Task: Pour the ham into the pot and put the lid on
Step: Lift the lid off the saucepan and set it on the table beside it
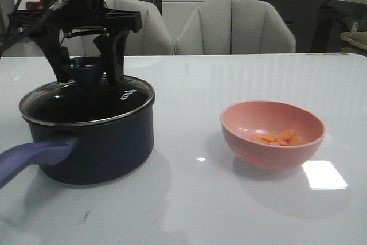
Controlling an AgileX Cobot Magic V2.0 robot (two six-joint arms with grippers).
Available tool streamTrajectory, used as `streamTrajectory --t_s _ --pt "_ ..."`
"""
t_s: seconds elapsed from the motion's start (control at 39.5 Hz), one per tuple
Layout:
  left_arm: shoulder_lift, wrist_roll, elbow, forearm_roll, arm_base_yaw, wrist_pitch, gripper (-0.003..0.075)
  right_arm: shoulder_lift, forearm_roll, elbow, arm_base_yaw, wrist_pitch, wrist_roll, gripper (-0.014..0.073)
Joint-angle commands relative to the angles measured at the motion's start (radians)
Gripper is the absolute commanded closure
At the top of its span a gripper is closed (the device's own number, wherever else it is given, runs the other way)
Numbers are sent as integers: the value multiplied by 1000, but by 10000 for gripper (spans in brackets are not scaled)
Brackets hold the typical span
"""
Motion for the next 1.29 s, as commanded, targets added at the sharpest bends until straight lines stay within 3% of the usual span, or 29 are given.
streamTrajectory --t_s 0.0,0.4,0.63,0.89,1.11,1.27 --pt "-45 2 -50 16 -4 -31 472 -20 -12 11 -3 -83 -3 442" --pt "-87 51 -96 16 -4 1 472 -20 -12 11 -3 -83 -3 442" --pt "-180 51 -61 113 28 24 472 -20 -12 11 -3 -83 -3 442" --pt "-382 64 173 118 219 -85 472 -20 -12 11 -3 -83 -3 442" --pt "-481 205 412 -39 442 -213 472 -20 -12 11 -3 -83 -3 442" --pt "-477 267 535 -120 526 -305 472 -20 -12 11 -3 -83 -3 442"
